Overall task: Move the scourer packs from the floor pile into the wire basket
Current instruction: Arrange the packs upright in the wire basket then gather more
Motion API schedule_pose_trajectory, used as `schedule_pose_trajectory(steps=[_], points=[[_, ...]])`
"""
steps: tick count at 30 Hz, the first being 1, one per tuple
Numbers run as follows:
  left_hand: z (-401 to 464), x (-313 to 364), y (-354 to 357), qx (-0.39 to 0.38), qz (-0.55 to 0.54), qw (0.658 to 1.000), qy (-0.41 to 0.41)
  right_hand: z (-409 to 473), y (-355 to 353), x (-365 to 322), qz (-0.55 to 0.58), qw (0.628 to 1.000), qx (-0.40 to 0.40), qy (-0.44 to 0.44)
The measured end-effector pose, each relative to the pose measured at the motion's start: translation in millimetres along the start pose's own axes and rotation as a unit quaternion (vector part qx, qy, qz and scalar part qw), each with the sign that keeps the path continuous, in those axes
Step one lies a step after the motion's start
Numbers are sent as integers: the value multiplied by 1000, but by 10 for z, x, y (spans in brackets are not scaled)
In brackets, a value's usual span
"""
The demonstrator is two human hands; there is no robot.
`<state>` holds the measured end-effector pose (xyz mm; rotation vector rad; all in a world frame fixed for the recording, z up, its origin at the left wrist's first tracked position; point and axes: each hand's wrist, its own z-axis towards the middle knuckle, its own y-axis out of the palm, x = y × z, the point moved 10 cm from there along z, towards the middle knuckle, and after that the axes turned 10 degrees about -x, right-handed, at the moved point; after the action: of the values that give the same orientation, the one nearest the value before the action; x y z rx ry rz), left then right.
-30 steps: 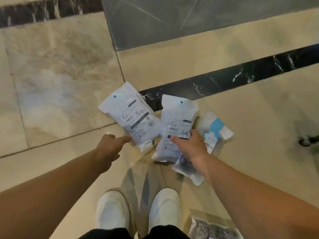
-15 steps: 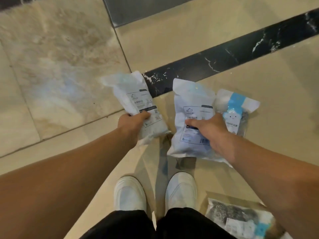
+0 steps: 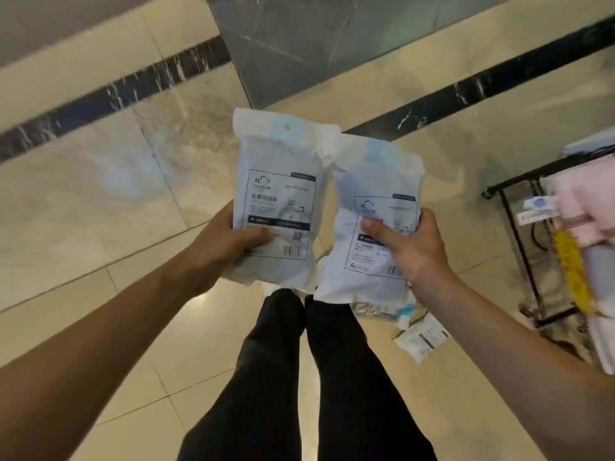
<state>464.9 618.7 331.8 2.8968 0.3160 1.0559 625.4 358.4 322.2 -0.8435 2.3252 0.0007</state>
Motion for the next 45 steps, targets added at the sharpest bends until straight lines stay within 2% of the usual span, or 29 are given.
schedule_pose_trajectory(steps=[5, 11, 18, 22, 26, 31, 39, 45], points=[[-1229, 778, 428, 3, -23, 999, 33, -1197, -378, -408, 63, 998, -2, -30], [-2029, 1099, 972, -6, -26, 999, 30, -2205, -857, -619, 119, 990, 21, -67], [-2160, 1622, 1223, -81, 31, 995, 49, -2803, -1407, -544, 171, 973, 119, -100], [-2052, 1962, 1276, -124, 61, 989, 60, -3124, -1397, -471, 218, 955, 168, -108], [-2022, 2208, 1409, -201, 102, 972, 67, -3458, -1231, -176, 265, 934, 230, -74], [-2208, 2180, 1648, -307, 152, 939, 23, -3823, -1017, 29, 272, 917, 287, -48], [-2193, 1876, 2349, -363, 204, 908, -50, -4490, -901, 869, 351, 858, 374, -14], [-2299, 1470, 3282, -406, 306, 858, -66, -5066, -1011, 1602, 415, 811, 413, 17]])
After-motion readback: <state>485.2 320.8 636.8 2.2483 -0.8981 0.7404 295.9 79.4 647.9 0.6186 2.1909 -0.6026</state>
